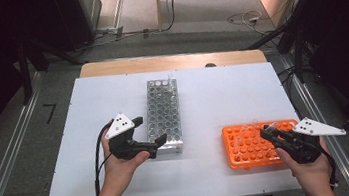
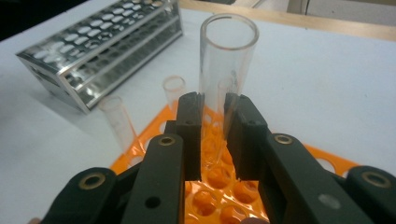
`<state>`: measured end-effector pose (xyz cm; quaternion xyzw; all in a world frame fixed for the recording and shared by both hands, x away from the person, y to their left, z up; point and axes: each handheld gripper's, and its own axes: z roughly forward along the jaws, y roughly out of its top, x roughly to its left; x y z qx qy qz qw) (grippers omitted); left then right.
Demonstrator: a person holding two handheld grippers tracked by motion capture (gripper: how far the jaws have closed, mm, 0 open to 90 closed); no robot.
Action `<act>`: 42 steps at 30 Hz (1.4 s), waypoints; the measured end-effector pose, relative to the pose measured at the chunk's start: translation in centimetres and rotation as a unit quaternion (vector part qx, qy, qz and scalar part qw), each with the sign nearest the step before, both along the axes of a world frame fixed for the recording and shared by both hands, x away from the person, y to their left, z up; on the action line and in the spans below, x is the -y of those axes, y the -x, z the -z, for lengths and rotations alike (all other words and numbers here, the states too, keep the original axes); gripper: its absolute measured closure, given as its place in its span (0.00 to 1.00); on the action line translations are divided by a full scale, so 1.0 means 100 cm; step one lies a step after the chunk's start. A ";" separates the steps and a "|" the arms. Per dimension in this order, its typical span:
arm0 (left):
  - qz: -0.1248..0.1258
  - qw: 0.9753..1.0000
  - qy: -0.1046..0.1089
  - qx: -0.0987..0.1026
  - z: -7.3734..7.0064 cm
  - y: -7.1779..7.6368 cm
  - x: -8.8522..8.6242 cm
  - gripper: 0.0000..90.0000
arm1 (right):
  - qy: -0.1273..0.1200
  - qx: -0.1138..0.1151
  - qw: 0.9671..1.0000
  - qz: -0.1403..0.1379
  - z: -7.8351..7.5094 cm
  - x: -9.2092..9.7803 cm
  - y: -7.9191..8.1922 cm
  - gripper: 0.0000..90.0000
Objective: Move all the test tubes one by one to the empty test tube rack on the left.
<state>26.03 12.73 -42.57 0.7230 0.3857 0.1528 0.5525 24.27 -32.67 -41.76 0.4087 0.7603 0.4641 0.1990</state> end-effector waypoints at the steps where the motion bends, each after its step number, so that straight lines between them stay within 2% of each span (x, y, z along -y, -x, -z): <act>1: 0.000 1.000 -0.001 0.000 0.000 0.000 0.000 0.00 | 0.001 0.003 1.000 -0.003 -0.003 -0.001 0.001 0.82; 9: 0.003 1.000 -0.002 0.000 -0.002 0.001 0.002 0.00 | -0.001 0.013 1.000 -0.027 -0.024 -0.020 0.001 0.82; 19: 0.013 1.000 -0.001 0.000 -0.003 0.000 0.006 0.00 | -0.007 0.017 0.998 -0.061 -0.031 -0.047 -0.021 0.82; 31: 0.024 1.000 0.001 0.003 -0.007 -0.003 0.015 0.00 | 0.009 0.001 0.993 -0.115 -0.024 -0.095 -0.039 0.82; 38: 0.035 0.999 0.005 0.007 -0.010 -0.002 0.022 0.00 | 0.013 -0.007 0.989 -0.146 -0.014 -0.122 -0.037 0.82; 42: 0.047 0.999 0.009 0.010 -0.011 -0.001 0.027 0.02 | 0.024 -0.012 0.987 -0.161 -0.007 -0.135 -0.032 0.82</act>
